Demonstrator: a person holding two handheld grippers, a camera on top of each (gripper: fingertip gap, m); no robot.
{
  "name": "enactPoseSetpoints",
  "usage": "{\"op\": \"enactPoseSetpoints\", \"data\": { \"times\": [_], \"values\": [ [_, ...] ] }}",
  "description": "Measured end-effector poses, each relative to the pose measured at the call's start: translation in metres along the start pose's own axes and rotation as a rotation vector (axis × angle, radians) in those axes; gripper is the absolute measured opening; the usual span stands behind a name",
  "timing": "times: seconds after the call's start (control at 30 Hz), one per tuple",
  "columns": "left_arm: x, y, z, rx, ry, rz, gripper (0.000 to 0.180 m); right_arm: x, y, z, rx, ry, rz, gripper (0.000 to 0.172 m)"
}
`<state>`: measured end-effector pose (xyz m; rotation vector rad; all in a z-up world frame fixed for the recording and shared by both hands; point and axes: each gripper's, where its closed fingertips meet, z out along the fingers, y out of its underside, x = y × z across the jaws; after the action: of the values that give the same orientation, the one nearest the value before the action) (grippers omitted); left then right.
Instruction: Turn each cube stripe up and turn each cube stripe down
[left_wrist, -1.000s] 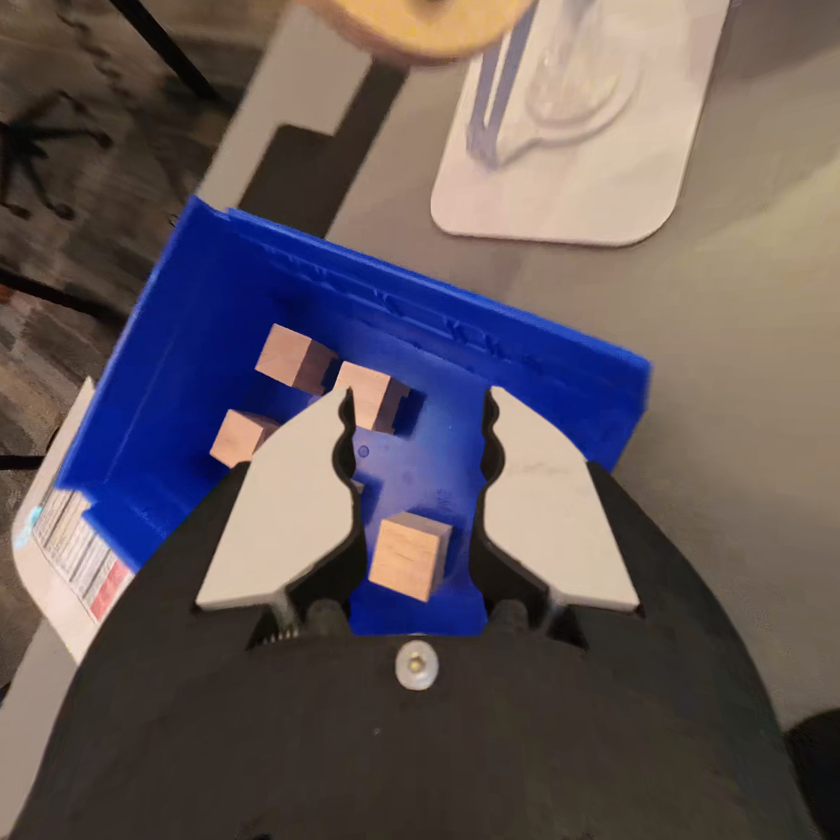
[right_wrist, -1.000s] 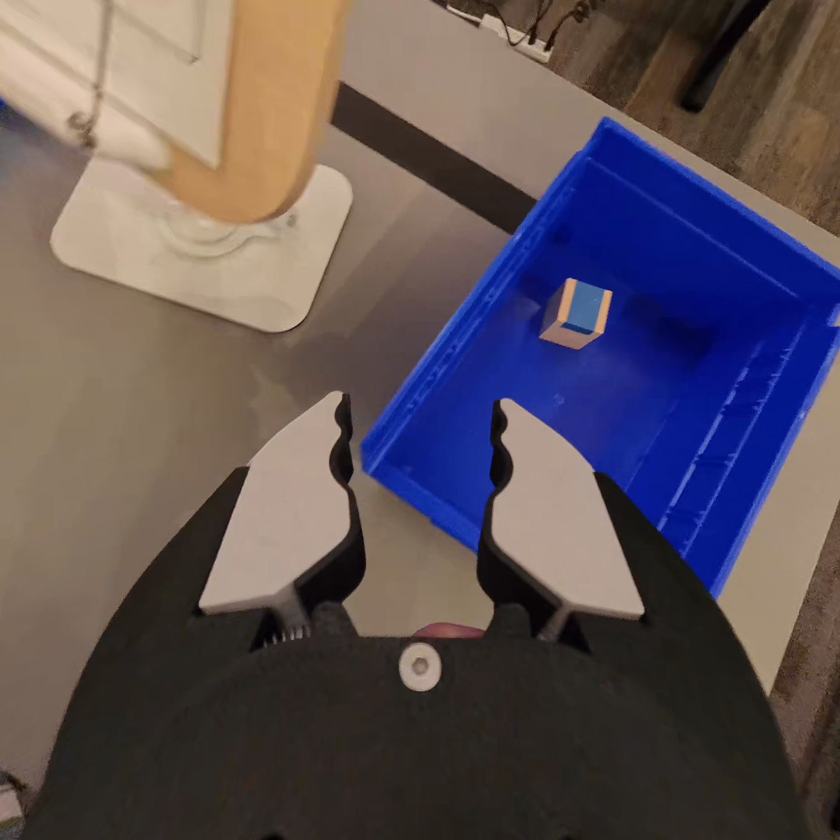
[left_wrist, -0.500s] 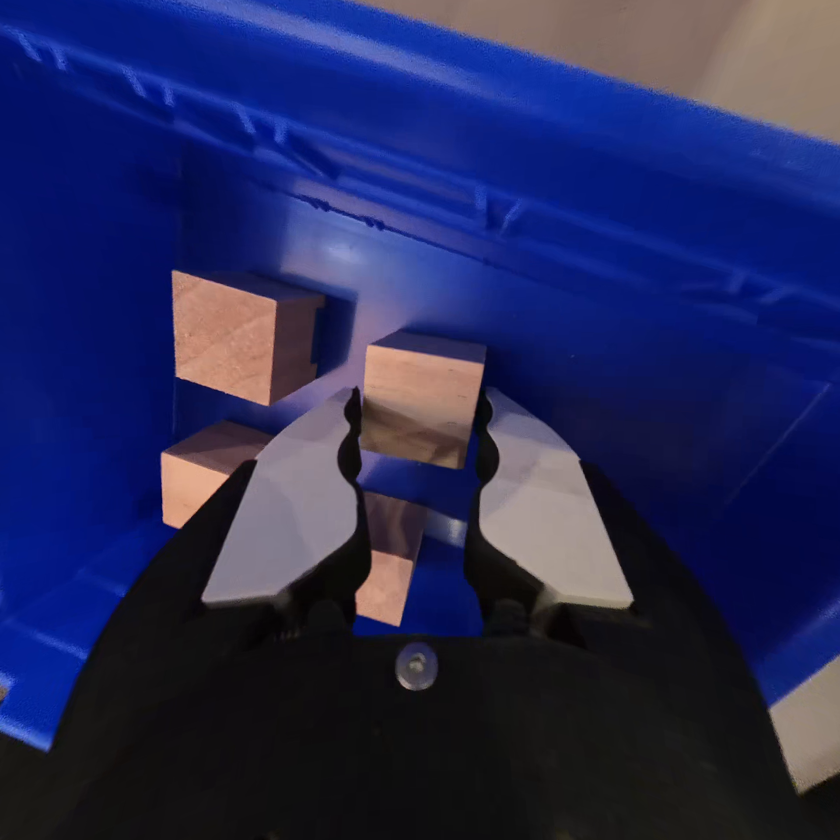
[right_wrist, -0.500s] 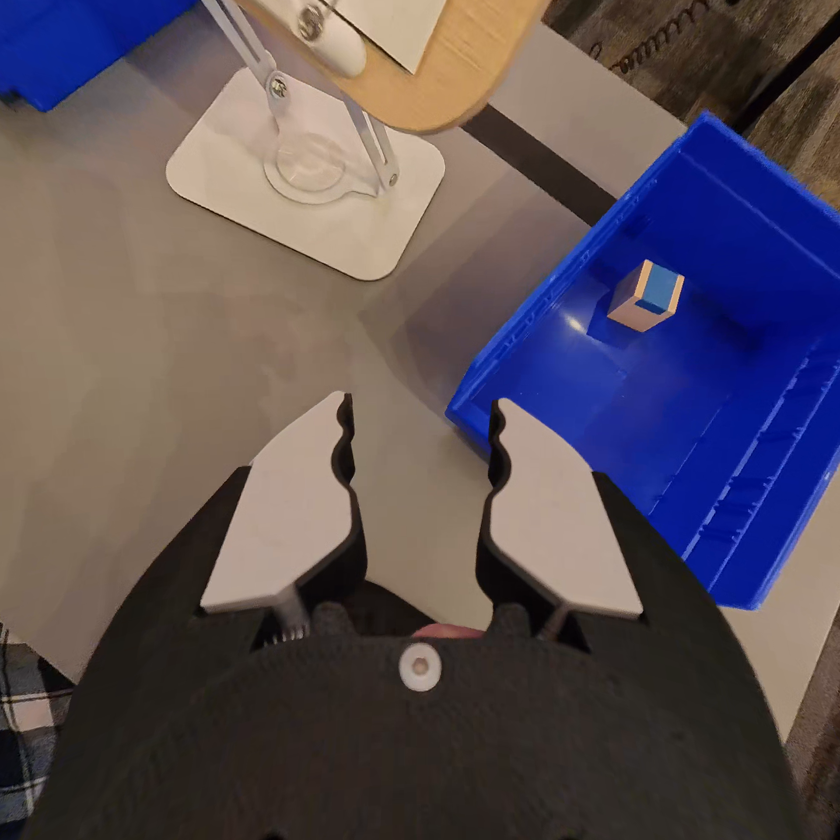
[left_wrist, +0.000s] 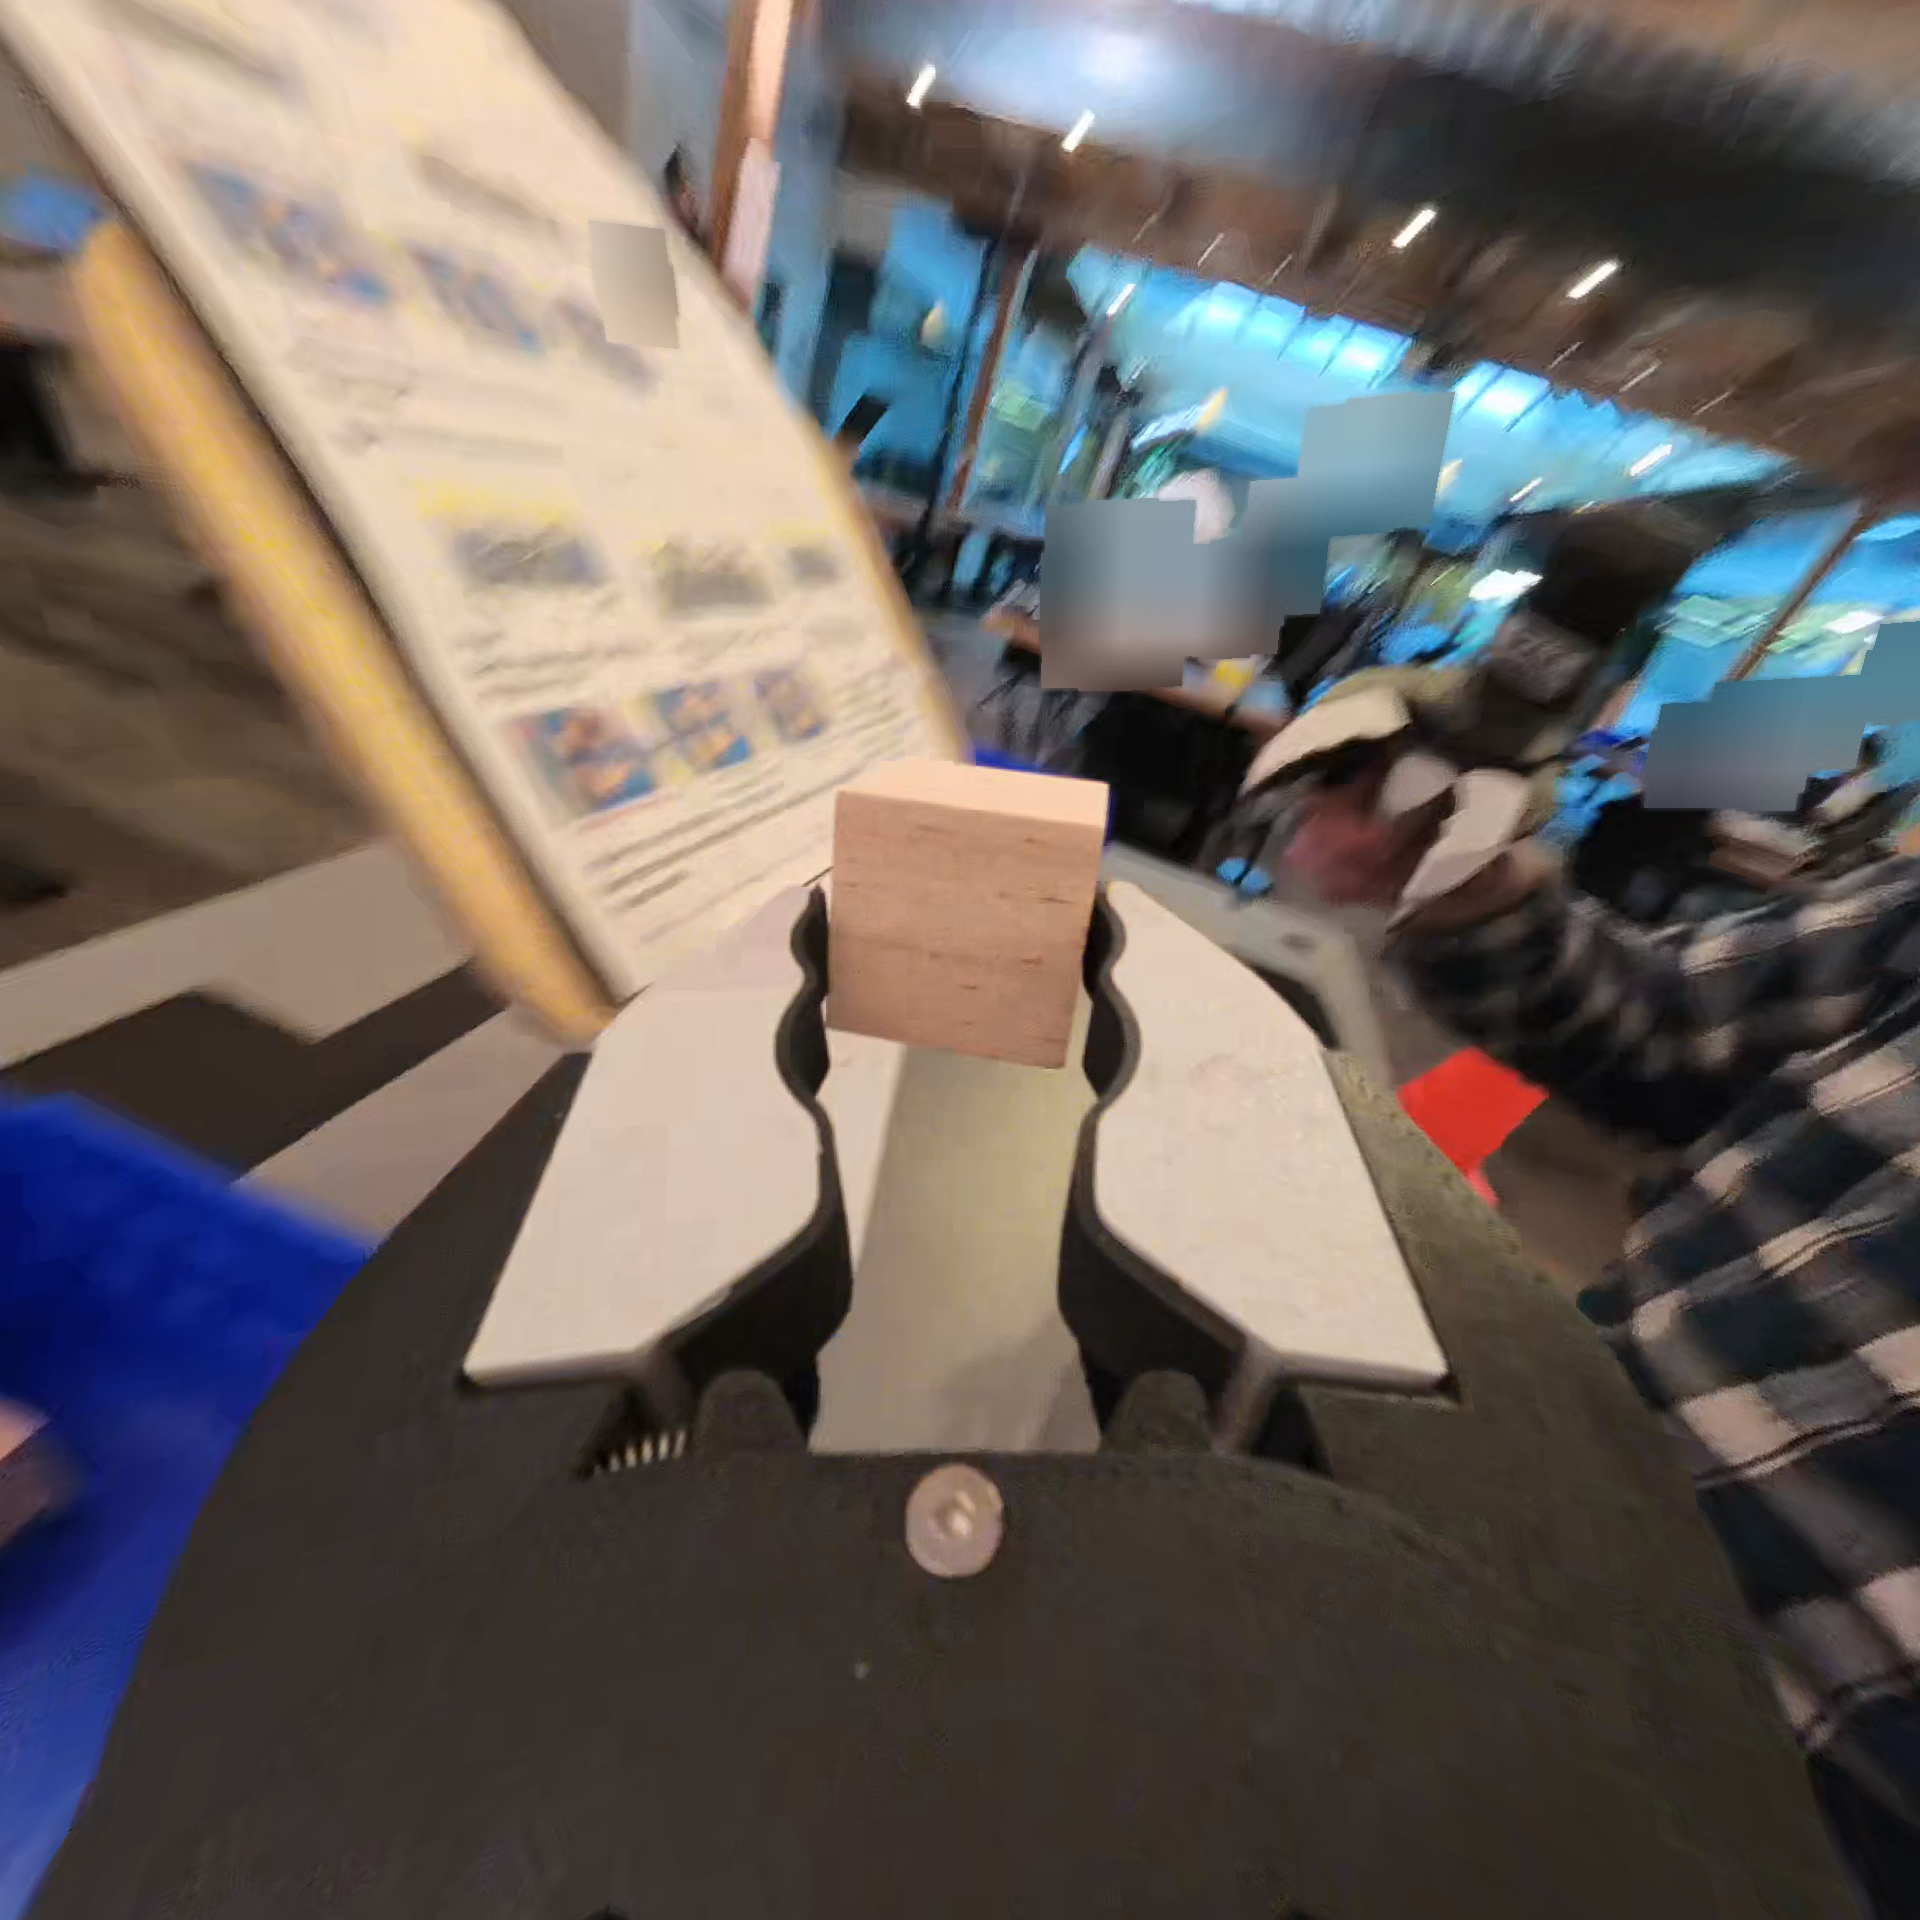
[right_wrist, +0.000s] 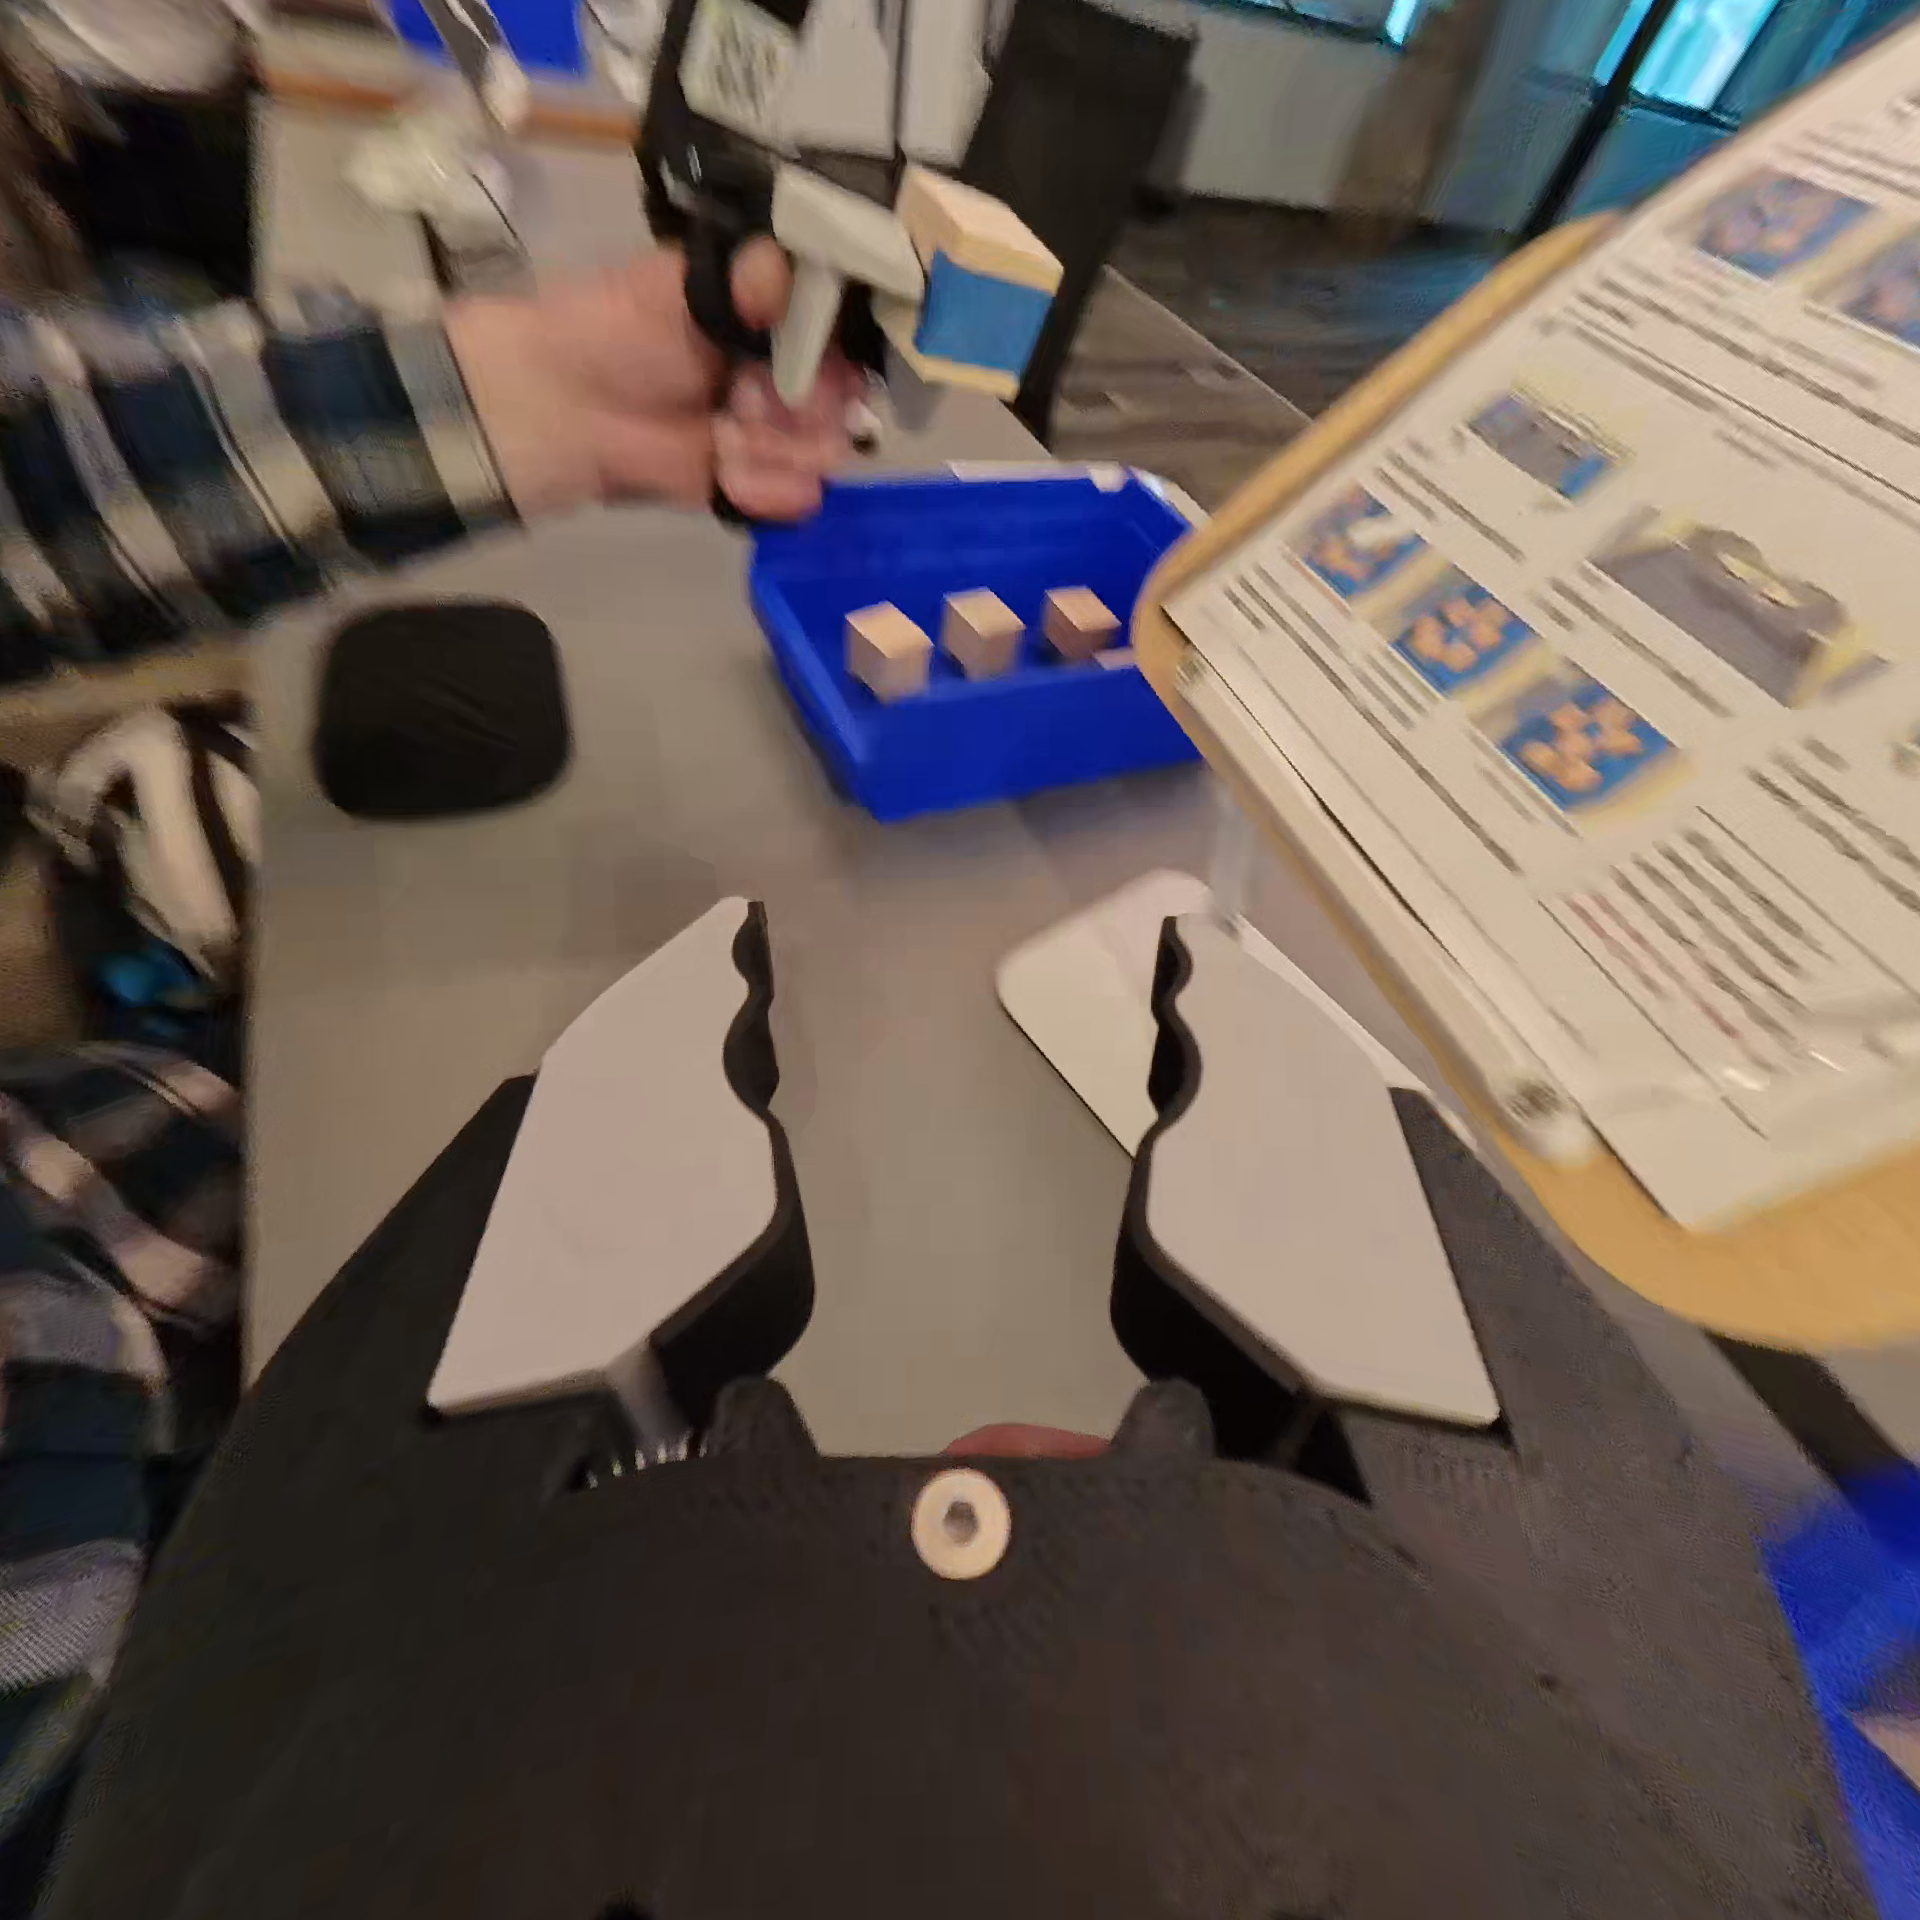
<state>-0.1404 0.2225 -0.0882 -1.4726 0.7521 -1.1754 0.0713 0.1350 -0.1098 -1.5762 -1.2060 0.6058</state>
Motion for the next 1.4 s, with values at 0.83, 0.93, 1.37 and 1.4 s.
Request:
{"op": "enactPoseSetpoints", "data": {
  "times": [0.83,0.93,1.37,1.4],
  "values": [
    [0.159,0.007,0.135,0.591,0.540,-0.599,0.046,-0.019,-0.069,0.021,0.152,0.552,-0.859,0.069],
    [0.163,0.008,0.141,0.562,0.546,-0.568,0.047,-0.020,-0.066,0.015,0.160,0.508,-0.839,0.070],
    [0.175,0.033,0.162,0.431,0.637,-0.595,0.047,-0.016,-0.047,-0.006,-0.104,-0.035,-0.862,0.048],
    [0.174,0.035,0.164,0.429,0.642,-0.602,0.048,-0.015,-0.045,-0.007,-0.126,-0.061,-0.853,0.047]
  ]
}}
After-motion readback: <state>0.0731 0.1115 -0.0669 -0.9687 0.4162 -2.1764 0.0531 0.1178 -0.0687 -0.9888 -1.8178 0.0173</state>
